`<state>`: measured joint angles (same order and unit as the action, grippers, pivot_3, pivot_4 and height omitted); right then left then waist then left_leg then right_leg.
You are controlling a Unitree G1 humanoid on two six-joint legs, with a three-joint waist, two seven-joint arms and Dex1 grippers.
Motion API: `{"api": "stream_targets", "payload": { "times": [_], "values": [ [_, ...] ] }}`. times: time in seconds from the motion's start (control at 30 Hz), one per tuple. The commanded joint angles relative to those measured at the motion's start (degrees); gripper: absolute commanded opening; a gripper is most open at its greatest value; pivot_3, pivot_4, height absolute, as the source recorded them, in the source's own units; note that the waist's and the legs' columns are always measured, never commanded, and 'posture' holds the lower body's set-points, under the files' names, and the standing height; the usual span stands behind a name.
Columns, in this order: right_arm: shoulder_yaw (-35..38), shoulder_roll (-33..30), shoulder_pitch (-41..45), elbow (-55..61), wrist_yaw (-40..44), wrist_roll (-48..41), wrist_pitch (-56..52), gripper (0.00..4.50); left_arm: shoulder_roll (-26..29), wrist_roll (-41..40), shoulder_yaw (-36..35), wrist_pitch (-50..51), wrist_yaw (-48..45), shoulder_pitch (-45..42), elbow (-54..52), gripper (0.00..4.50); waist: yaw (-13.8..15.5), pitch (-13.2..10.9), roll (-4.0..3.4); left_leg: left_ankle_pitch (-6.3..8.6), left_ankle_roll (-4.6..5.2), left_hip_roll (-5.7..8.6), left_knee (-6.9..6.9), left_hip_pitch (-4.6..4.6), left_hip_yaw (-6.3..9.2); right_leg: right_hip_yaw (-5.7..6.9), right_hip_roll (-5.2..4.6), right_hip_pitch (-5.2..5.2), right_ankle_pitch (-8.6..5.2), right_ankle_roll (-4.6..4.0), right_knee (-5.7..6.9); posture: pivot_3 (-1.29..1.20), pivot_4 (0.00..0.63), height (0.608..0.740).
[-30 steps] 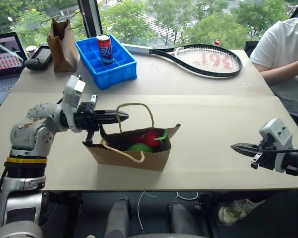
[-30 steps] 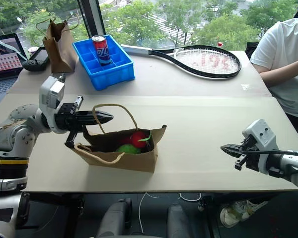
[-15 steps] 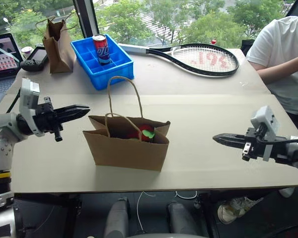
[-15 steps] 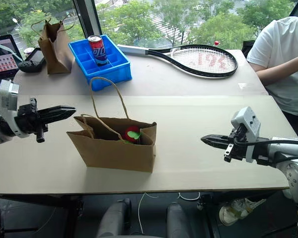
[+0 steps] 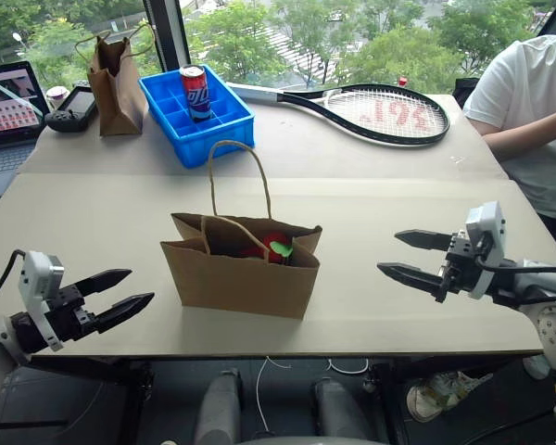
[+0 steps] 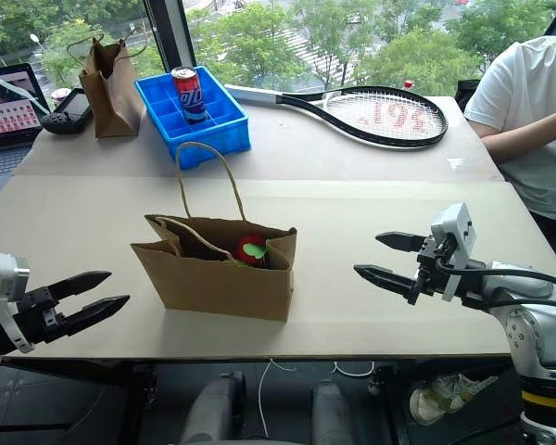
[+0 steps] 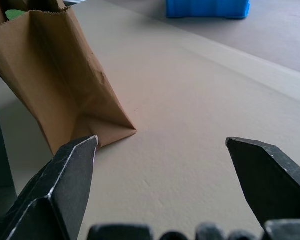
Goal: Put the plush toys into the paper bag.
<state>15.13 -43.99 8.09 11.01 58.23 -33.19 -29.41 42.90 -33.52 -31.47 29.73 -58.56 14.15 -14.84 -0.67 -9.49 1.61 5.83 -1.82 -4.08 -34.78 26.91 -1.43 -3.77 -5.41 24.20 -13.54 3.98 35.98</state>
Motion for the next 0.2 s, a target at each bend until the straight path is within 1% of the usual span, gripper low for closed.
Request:
{"api": "stream_targets", "payload": {
  "times": [0.03, 0.2],
  "values": [
    [0.3, 0.4, 0.8, -2.2, -1.5, 3.5, 5.7, 4.47, -0.1, 6.1, 4.1, -2.6, 5.6, 0.1, -2.0, 4.50, 0.0, 0.0, 0.00, 0.00, 0.00, 0.00, 0.01, 0.00, -0.01, 0.00, 0.00, 0.00, 0.00, 0.00, 0.00, 0.00, 0.150, 0.740],
    [-0.4, 0.7, 1.3, -3.8, -2.4, 5.0, 7.8, 4.47, -0.7, 4.9, 5.9, -1.4, 8.0, -1.4, -3.5, 4.50, -0.1, 0.0, 0.00, 0.00, -0.01, -0.01, 0.02, 0.01, -0.04, -0.01, 0.00, 0.02, 0.01, -0.02, 0.01, 0.00, 0.150, 0.740]
  ]
}}
